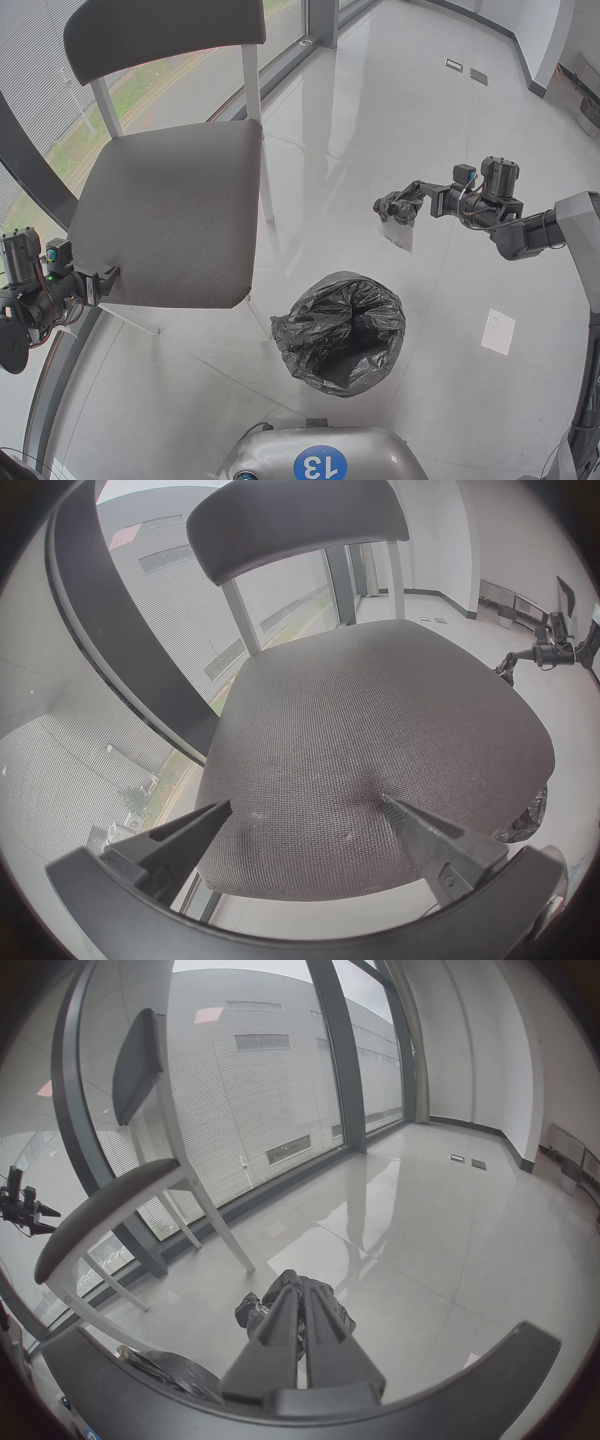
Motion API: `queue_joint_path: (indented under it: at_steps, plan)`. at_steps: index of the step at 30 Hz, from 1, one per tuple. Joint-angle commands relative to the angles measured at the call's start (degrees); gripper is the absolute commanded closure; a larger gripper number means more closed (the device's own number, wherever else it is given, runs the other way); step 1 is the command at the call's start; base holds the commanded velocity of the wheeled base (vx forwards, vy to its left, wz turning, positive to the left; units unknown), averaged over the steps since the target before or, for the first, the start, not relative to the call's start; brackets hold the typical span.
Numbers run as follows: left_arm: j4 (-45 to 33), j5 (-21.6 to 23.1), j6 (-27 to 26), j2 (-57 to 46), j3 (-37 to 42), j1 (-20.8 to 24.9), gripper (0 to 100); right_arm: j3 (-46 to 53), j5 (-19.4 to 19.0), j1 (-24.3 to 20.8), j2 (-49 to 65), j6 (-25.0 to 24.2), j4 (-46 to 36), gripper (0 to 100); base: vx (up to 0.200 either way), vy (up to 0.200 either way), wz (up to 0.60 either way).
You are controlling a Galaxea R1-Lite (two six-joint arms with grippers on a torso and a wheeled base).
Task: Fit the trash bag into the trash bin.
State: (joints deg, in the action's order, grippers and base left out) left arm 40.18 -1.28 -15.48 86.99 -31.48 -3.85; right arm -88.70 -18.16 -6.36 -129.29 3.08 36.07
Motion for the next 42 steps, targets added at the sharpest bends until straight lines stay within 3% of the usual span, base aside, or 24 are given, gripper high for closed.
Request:
queue_joint_path:
  at_steps: [1, 27, 42]
  plan:
    - [-0.01, 0.14, 0.01, 0.2, 0.01, 0.07, 0, 0.1, -0.03, -1.63, 3.7, 0.17, -0.04, 100, 0.0, 0.0, 0.0]
    - [0.86, 0.14, 0.89, -0.16, 0.1, 1.04, 0, 3.36, -0.03, -13.94, 13.19, 4.39, -1.71, 100, 0.0, 0.0, 0.0]
    - [0.86, 0.23, 0.89, -0.07, 0.1, 1.3, 0, 10.48, -0.03, -20.97, 18.02, 5.88, -1.79, 100, 0.0, 0.0, 0.0]
